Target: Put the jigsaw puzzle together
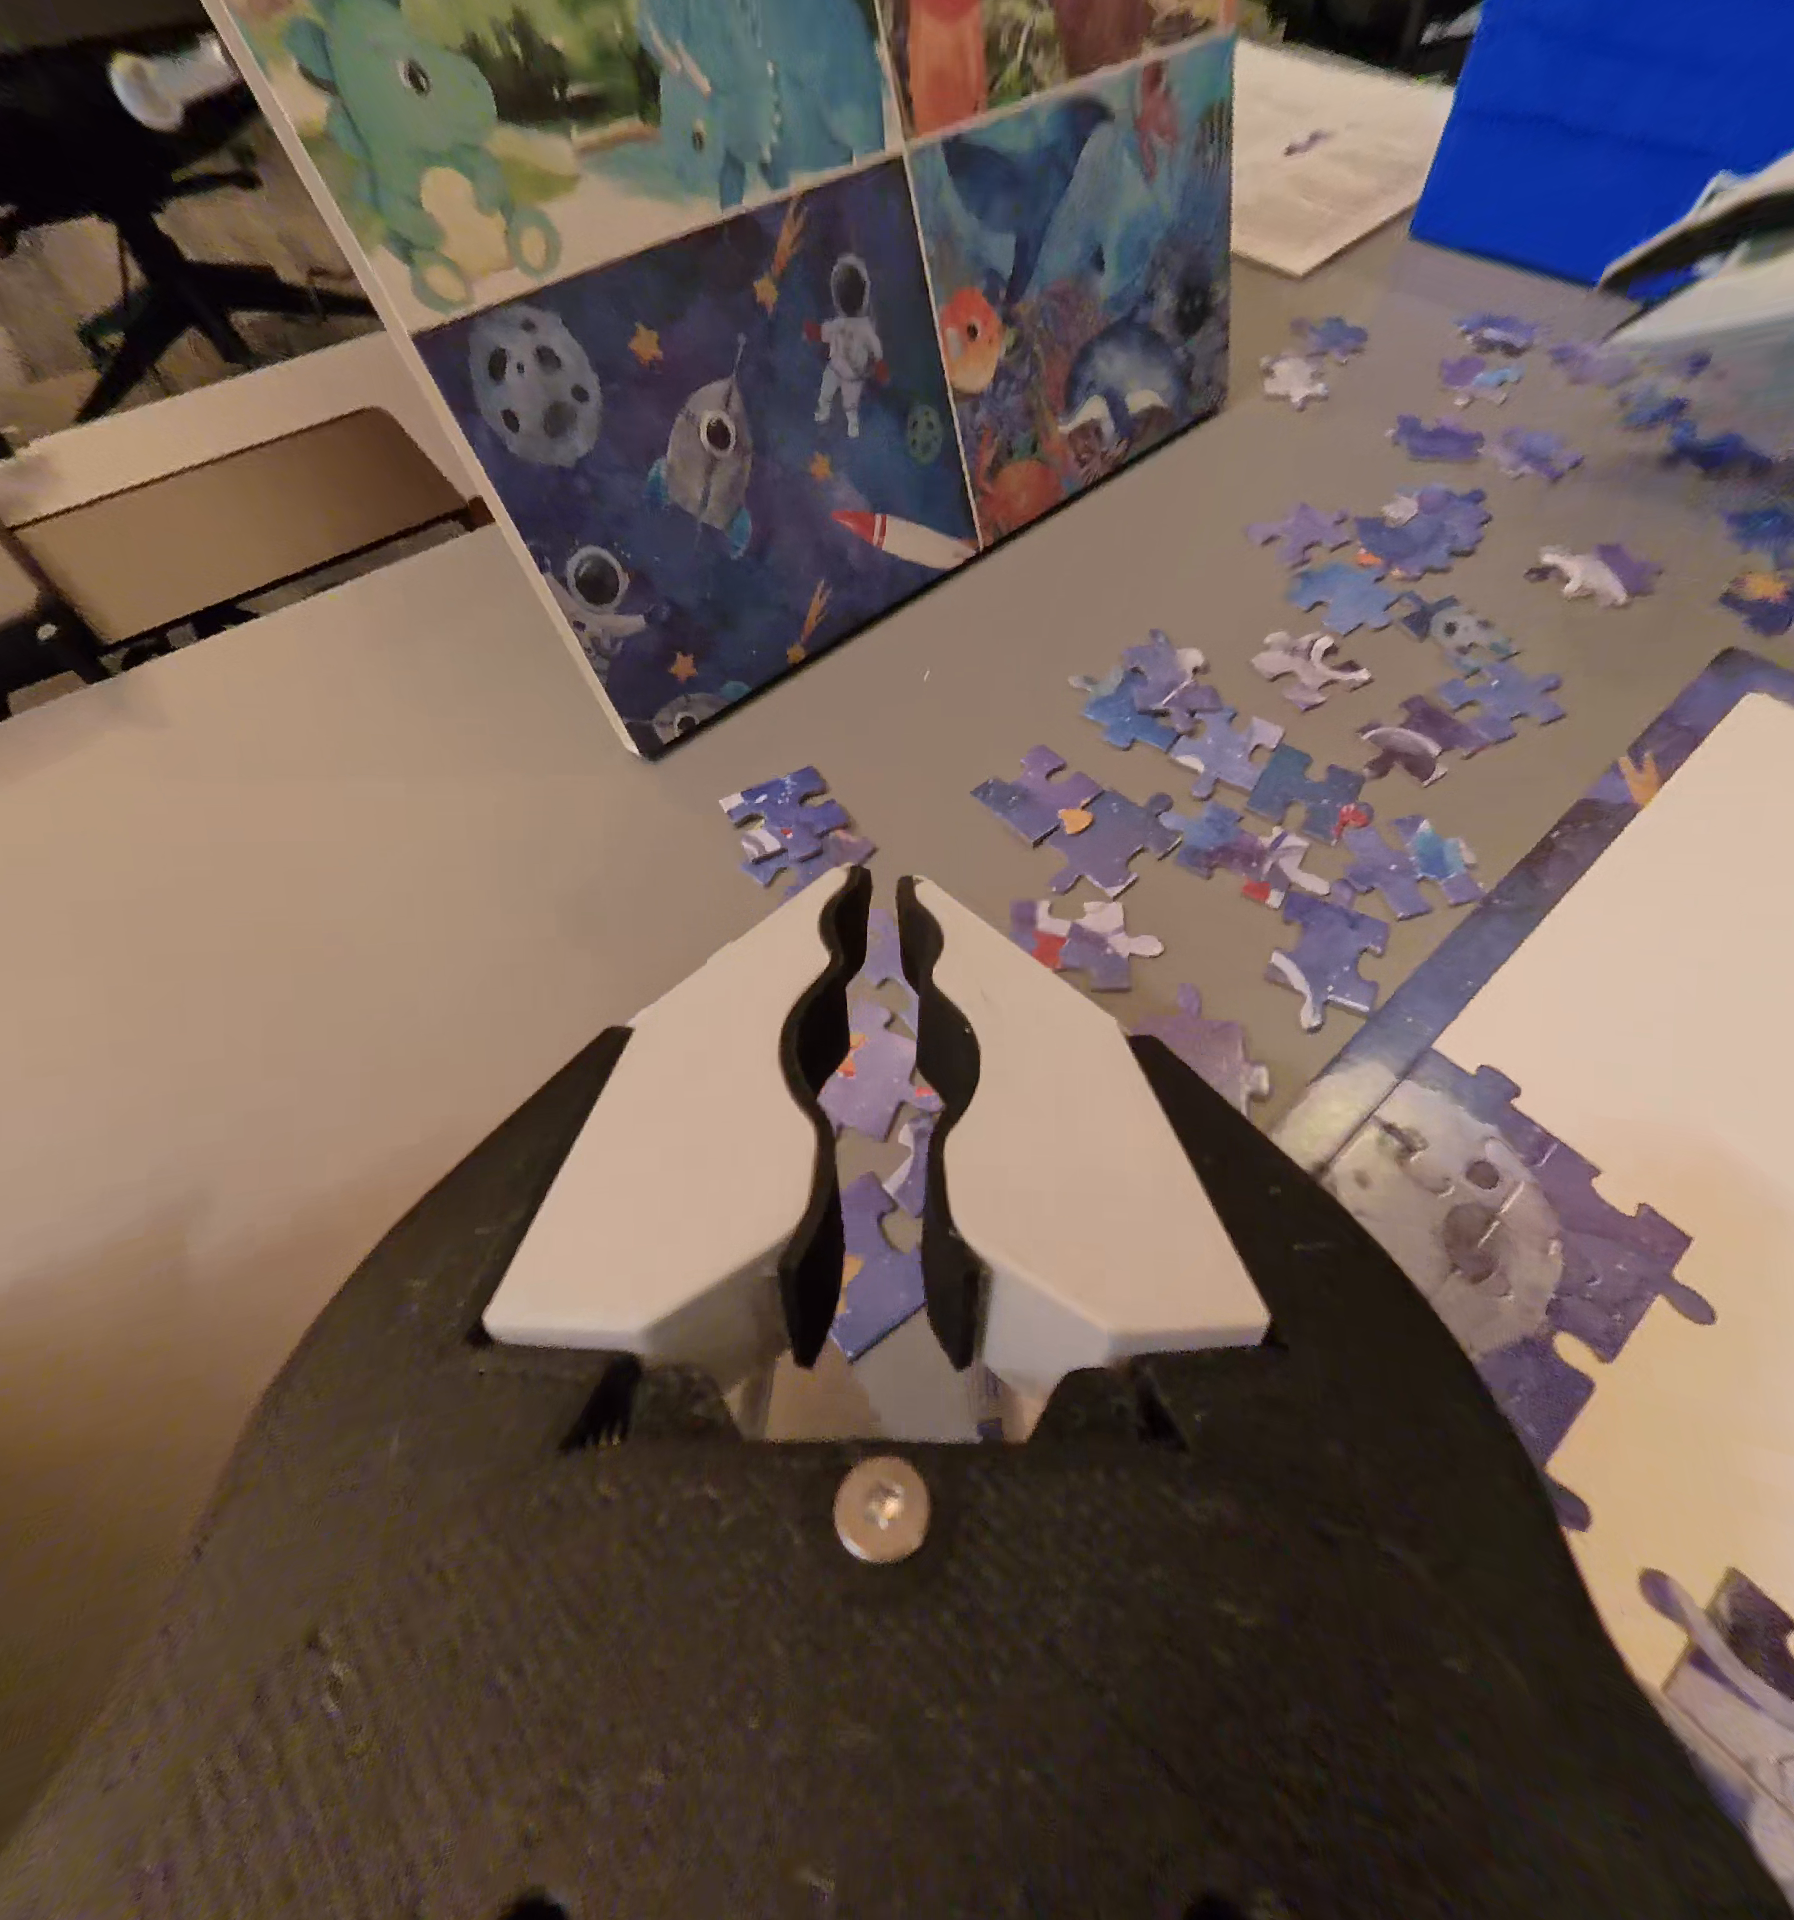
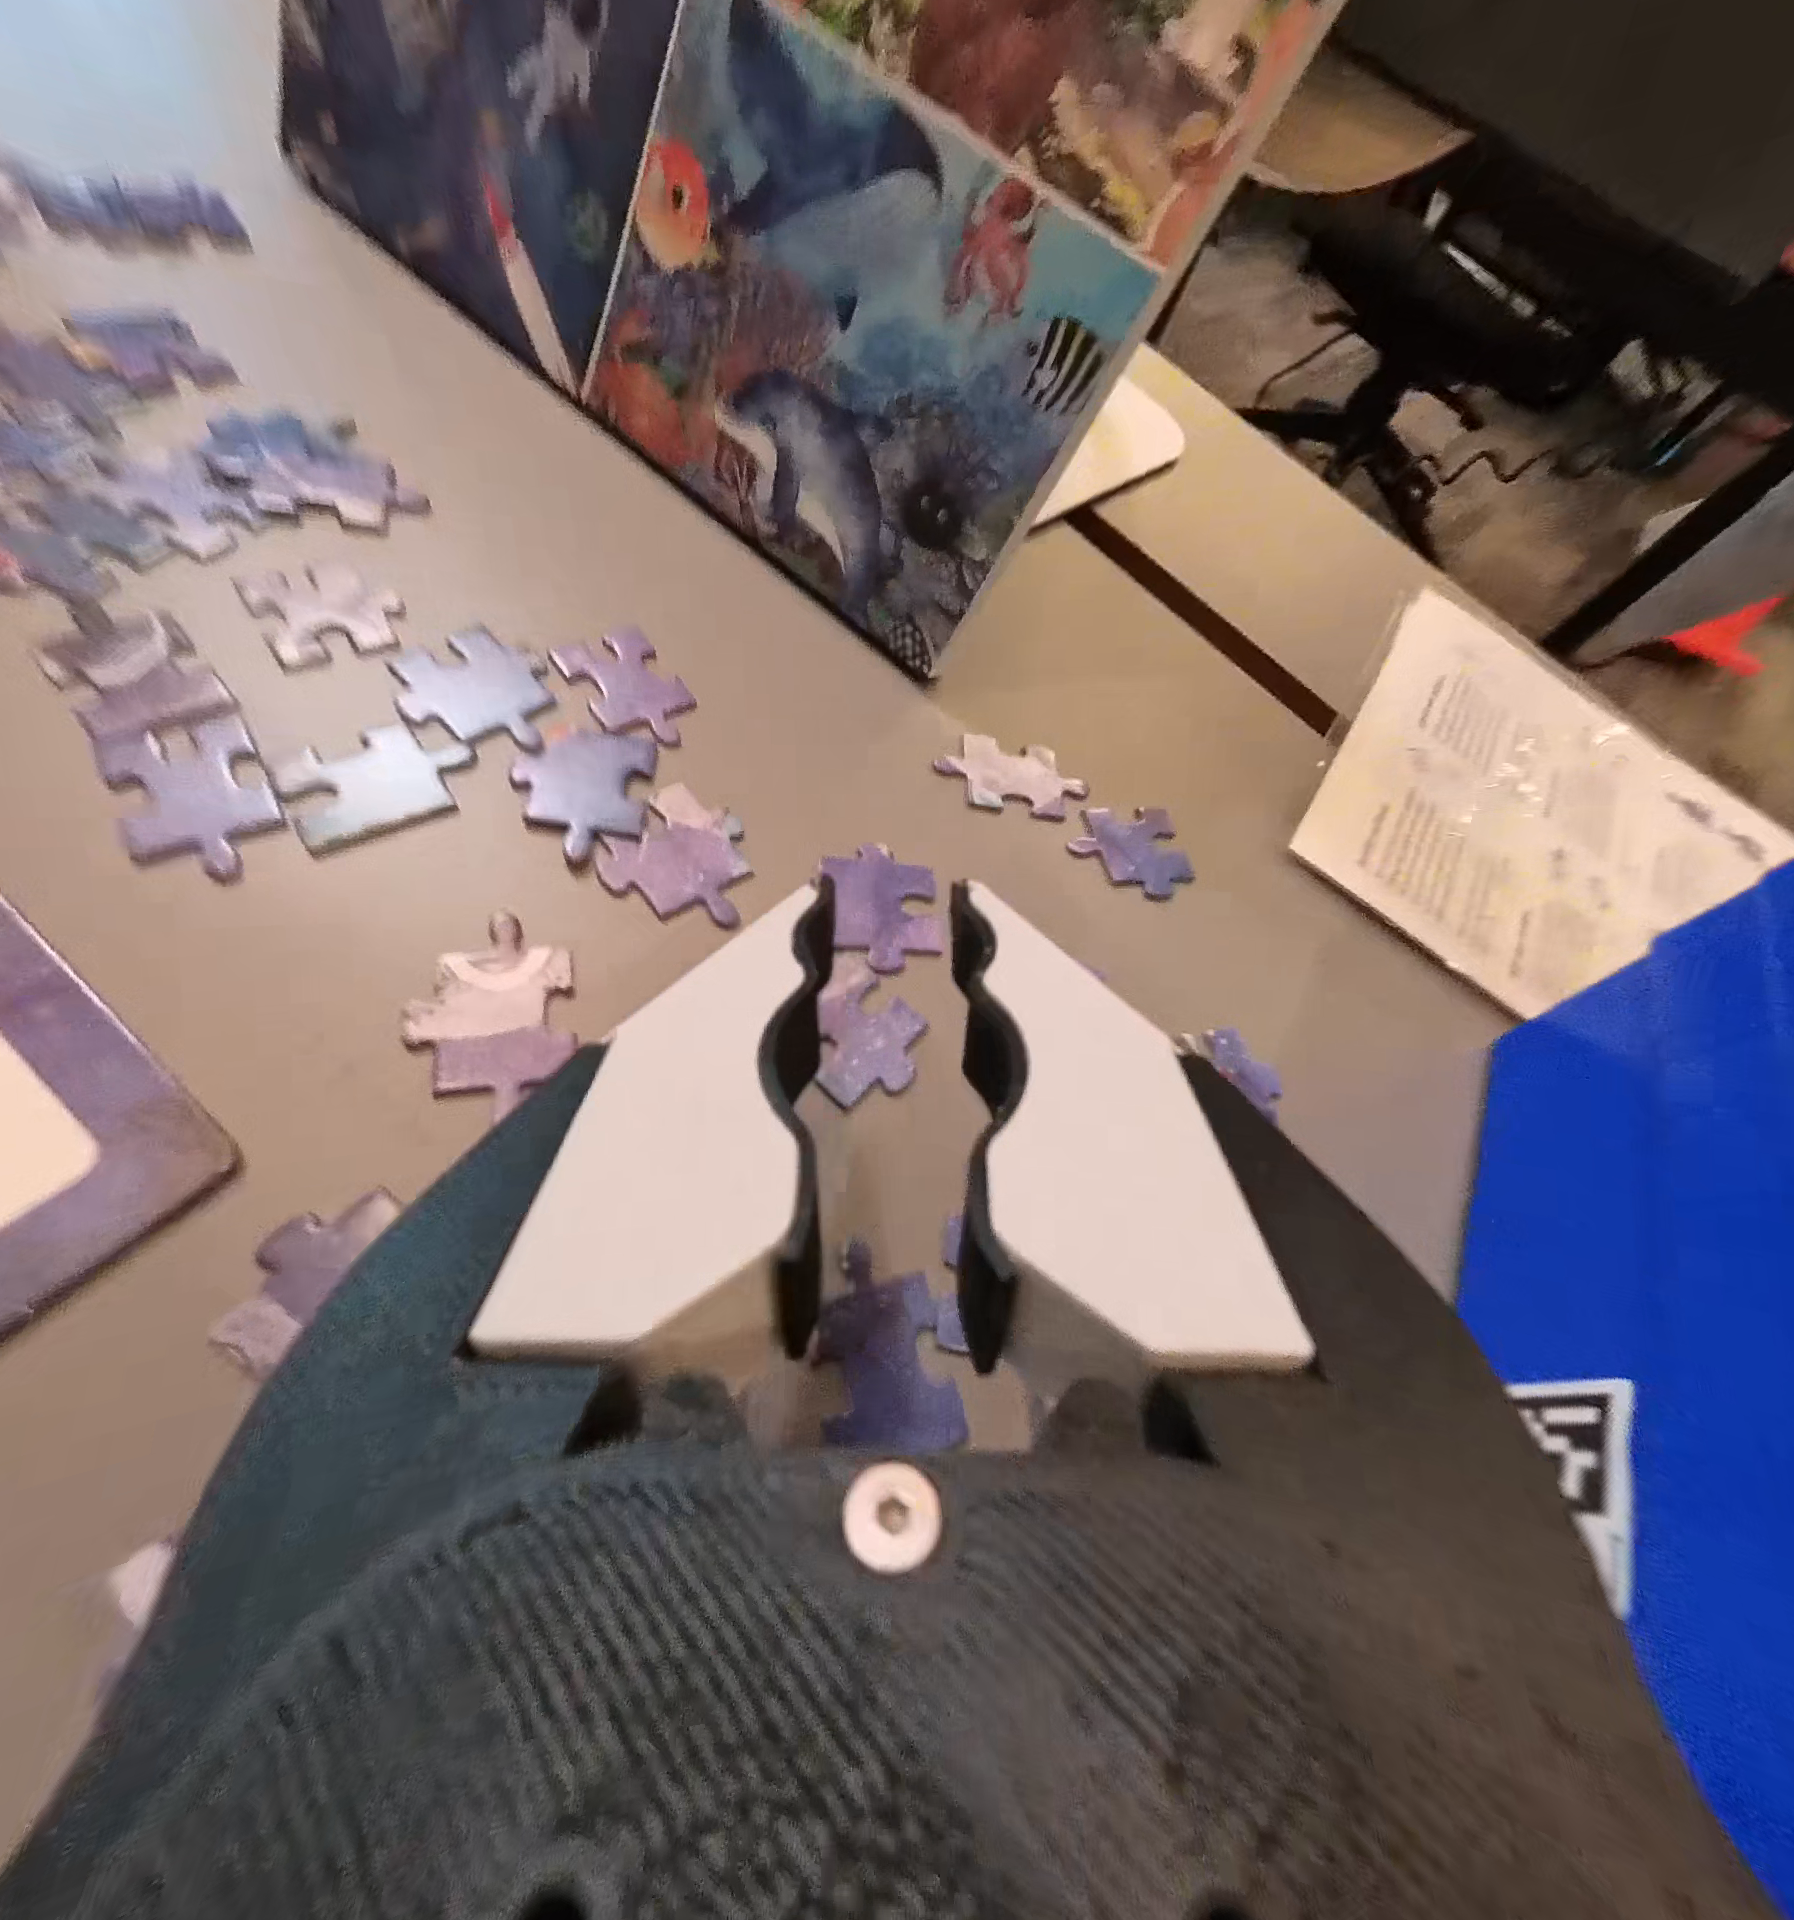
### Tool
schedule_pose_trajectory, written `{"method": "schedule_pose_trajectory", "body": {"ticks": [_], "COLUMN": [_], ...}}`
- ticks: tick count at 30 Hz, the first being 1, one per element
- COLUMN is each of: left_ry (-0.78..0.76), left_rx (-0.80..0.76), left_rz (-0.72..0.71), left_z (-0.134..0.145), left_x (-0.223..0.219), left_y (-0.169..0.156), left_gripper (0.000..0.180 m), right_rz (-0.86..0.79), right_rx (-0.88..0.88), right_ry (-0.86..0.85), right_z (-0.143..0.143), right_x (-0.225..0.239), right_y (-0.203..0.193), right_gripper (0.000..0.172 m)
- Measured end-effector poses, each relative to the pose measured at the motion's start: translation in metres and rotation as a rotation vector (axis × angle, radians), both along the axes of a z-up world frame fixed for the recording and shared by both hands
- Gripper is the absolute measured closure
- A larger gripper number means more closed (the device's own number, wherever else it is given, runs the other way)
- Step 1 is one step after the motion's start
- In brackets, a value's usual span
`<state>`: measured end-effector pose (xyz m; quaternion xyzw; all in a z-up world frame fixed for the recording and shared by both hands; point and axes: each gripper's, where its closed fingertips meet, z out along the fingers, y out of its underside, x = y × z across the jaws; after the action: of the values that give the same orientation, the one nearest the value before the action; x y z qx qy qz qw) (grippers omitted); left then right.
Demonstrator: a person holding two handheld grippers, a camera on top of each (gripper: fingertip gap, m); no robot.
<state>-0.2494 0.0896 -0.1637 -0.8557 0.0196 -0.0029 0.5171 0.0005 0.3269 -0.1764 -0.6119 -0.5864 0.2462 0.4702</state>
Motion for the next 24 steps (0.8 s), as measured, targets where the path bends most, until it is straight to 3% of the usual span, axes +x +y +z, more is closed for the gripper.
{"method": "schedule_pose_trajectory", "body": {"ticks": [6, 11, 18, 24], "left_ry": [0.136, 0.259, 0.236, 0.226], "left_rx": [-0.099, -0.137, -0.101, -0.108], "left_rz": [0.040, 0.157, 0.204, 0.197], "left_z": [-0.016, -0.017, -0.009, -0.010], "left_x": [-0.007, -0.028, -0.036, -0.033], "left_y": [-0.001, -0.005, -0.008, -0.007], "left_gripper": [0.178, 0.168, 0.165, 0.166], "right_rz": [0.012, -0.017, -0.139, -0.128], "right_rx": [-0.044, 0.032, 0.110, -0.046], "right_ry": [0.057, 0.079, 0.036, 0.163], "right_z": [0.008, 0.019, 0.004, 0.014], "right_x": [-0.009, -0.016, -0.014, -0.011], "right_y": [-0.014, -0.025, -0.006, -0.006], "right_gripper": [0.136, 0.153, 0.128, 0.129]}}
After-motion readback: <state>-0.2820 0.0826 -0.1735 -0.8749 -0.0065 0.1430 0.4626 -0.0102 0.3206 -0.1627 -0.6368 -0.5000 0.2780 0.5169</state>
